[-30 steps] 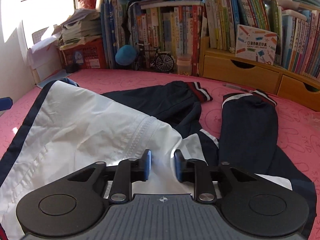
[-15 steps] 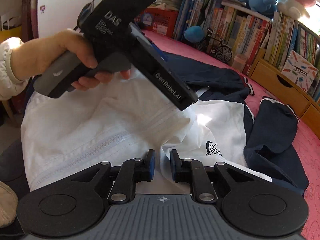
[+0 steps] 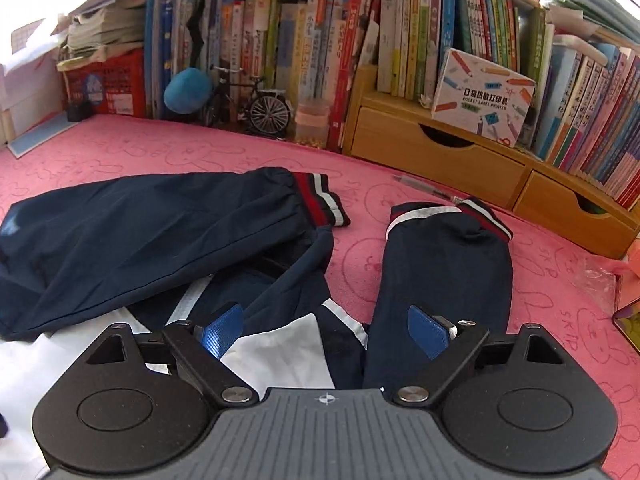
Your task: Fold clothes
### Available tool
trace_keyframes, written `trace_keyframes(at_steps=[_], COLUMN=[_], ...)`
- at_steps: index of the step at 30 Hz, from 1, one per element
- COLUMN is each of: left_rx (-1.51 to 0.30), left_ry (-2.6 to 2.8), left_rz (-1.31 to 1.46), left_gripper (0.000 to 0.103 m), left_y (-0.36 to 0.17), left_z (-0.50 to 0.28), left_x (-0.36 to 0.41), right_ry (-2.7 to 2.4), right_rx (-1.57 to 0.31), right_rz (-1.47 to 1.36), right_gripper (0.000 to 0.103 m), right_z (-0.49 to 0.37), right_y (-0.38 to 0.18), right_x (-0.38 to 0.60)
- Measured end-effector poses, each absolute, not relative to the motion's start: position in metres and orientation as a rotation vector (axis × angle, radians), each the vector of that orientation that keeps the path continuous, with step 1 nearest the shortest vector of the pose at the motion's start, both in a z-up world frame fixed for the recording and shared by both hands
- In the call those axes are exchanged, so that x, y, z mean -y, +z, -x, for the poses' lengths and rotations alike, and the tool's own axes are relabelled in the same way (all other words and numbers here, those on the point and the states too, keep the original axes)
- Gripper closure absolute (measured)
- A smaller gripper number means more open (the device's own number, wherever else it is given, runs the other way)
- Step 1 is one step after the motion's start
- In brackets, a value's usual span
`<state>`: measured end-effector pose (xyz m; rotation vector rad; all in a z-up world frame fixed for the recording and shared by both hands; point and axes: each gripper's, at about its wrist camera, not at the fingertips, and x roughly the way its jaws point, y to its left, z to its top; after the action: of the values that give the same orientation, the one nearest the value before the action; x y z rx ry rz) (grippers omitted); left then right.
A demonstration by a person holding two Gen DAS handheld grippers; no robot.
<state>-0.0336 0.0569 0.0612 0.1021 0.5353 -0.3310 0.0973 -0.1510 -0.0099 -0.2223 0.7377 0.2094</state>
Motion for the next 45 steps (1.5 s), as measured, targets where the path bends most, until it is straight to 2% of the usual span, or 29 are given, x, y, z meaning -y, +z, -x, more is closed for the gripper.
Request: trace_keyframes(at_steps=[4, 5, 6, 9, 10, 11, 12, 13, 14, 15, 17, 21, 25, 30, 32, 33, 34, 35, 36, 37, 39, 43, 45], left_rx=[-0.479, -0.497, -0.535, -0.678, -0.731, -0.765, -0.753, -0.718, -0.714, -0.697, -0.67, -0.6, -0.58, -0.654, -0.716, -0.738, -0.761, -0.783, -0.803, -0.812, -0.815, -0.782, -0.747], left_ry=[-0.237, -0.234, -0.238, -0.221, -0.205, -0.175, -0.159, -0.131, -0.093, -0.059, -0.028, 0.044, 0.209, 0.481, 0.53, 0.541, 0.552, 0.563, 0.57, 0.559, 0.519, 0.305, 0.135], left_rz=[-0.213, -0.244, -0.27, -0.37, -0.407, -0.43, -0.414, -0.376, -0.346, -0.288, -0.203, -0.122, -0.089, 0.012, 0.068, 0.083, 0.099, 0.115, 0.132, 0.153, 0.19, 0.162, 0.08], left_gripper=[0.0, 0.0, 0.0, 0.0, 0.0, 0.005, 0.008, 0.048, 0.076, 0.086, 0.096, 0.096, 0.095, 0.095, 0.095, 0.093, 0.089, 0.085, 0.075, 0.069, 0.045, 0.038, 0.018], left_y=[0.082, 0.08, 0.072, 0.037, 0.023, 0.01, 0.005, 0.006, 0.009, 0.015, 0.031, 0.062, 0.073, 0.053, 0.038, 0.033, 0.028, 0.023, 0.02, 0.019, 0.027, 0.062, 0.075], left_z=[-0.002, -0.017, -0.033, -0.075, -0.087, -0.094, -0.096, -0.093, -0.093, -0.09, -0.083, -0.061, -0.045, -0.024, -0.011, -0.005, 0.001, 0.007, 0.013, 0.022, 0.041, 0.068, 0.07], left_x=[-0.052, -0.046, -0.036, -0.002, 0.008, 0.014, 0.013, 0.007, 0.001, -0.01, -0.033, -0.085, -0.145, -0.233, -0.264, -0.273, -0.281, -0.29, -0.298, -0.303, -0.309, -0.29, -0.261], right_ry=[0.055, -0.005, -0.056, -0.051, -0.023, -0.002, -0.012, -0.021, -0.035, -0.065, -0.126, -0.279, -0.405, -0.404, -0.39, -0.383, -0.376, -0.368, -0.354, -0.338, -0.277, -0.089, 0.031], right_rx=[-0.708, -0.706, -0.711, -0.865, -0.855, -0.844, -0.827, -0.809, -0.786, -0.742, -0.654, -0.544, -0.652, -0.732, -0.743, -0.748, -0.752, -0.753, -0.749, -0.742, -0.712, -0.646, -0.624], right_rz=[0.217, 0.22, 0.222, 0.209, 0.178, 0.149, 0.127, 0.104, 0.084, 0.076, 0.059, 0.044, 0.026, 0.041, 0.07, 0.088, 0.106, 0.118, 0.124, 0.13, 0.147, 0.167, 0.166], right_gripper=[0.01, 0.001, 0.0, 0.002, 0.004, 0.024, 0.064, 0.085, 0.093, 0.094, 0.094, 0.094, 0.094, 0.09, 0.085, 0.077, 0.07, 0.05, 0.029, 0.023, 0.017, 0.002, 0.0], right_z=[-0.1, -0.102, -0.105, -0.118, -0.114, -0.109, -0.103, -0.097, -0.091, -0.08, -0.06, -0.011, 0.018, 0.047, 0.05, 0.05, 0.049, 0.047, 0.047, 0.048, 0.053, 0.061, 0.049], right_y=[-0.012, -0.014, -0.016, -0.037, -0.04, -0.042, -0.037, -0.031, -0.026, -0.018, -0.002, 0.014, -0.006, -0.031, -0.033, -0.032, -0.029, -0.024, -0.018, -0.011, 0.008, 0.048, 0.058], right_x=[0.171, 0.179, 0.185, 0.197, 0.201, 0.205, 0.209, 0.212, 0.217, 0.228, 0.25, 0.319, 0.382, 0.396, 0.391, 0.387, 0.382, 0.378, 0.373, 0.368, 0.358, 0.328, 0.31])
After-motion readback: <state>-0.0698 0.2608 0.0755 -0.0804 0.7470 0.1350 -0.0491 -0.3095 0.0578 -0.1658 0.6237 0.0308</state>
